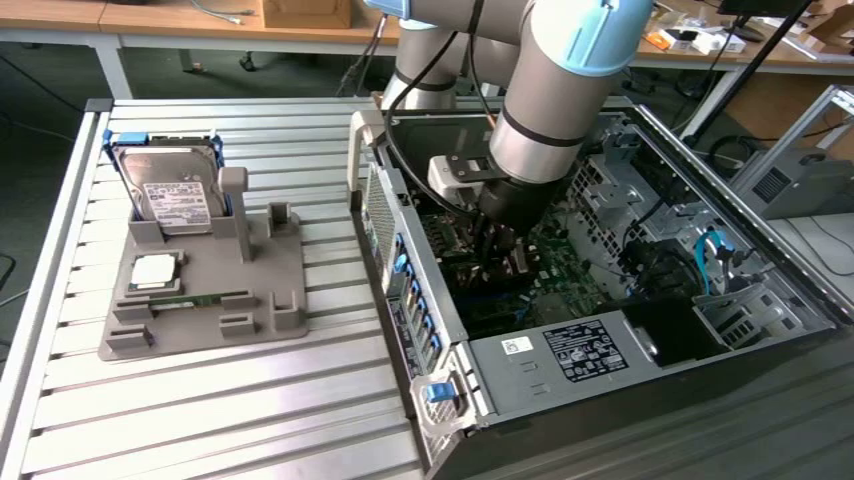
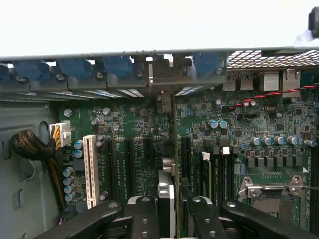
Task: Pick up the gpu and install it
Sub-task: 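Insert the gpu into the slot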
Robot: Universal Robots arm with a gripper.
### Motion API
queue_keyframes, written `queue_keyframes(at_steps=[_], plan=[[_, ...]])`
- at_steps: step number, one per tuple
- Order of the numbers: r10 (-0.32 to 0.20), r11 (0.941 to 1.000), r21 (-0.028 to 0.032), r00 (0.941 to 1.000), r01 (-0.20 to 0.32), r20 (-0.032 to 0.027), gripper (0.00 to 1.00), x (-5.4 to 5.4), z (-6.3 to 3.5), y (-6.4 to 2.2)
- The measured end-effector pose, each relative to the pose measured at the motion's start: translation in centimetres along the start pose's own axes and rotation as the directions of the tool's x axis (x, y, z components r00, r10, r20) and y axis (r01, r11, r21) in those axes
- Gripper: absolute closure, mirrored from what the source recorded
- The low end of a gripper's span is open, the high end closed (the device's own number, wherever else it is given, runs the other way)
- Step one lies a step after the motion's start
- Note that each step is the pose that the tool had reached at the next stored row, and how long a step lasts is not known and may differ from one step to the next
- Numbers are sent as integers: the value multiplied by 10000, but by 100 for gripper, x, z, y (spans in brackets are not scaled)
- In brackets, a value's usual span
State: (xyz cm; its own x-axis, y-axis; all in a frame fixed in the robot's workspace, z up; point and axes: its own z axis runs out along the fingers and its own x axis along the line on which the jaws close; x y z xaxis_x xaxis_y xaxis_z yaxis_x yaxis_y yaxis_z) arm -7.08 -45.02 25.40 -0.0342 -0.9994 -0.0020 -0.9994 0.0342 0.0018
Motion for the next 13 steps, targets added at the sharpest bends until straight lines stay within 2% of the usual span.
queue_keyframes(at_steps=[4, 6, 8, 13], plan=[[1, 10000, 8, 9999, -1, -117, 73, -6, -35, 0], [2, 10000, 6, 9998, -1, -200, 73, -11, -57, 0], [2, 10000, 9, 9995, -2, -319, 73, -24, -64, -1], [1, 10000, 9, 9994, -1, -341, 73, -42, -64, -9]])
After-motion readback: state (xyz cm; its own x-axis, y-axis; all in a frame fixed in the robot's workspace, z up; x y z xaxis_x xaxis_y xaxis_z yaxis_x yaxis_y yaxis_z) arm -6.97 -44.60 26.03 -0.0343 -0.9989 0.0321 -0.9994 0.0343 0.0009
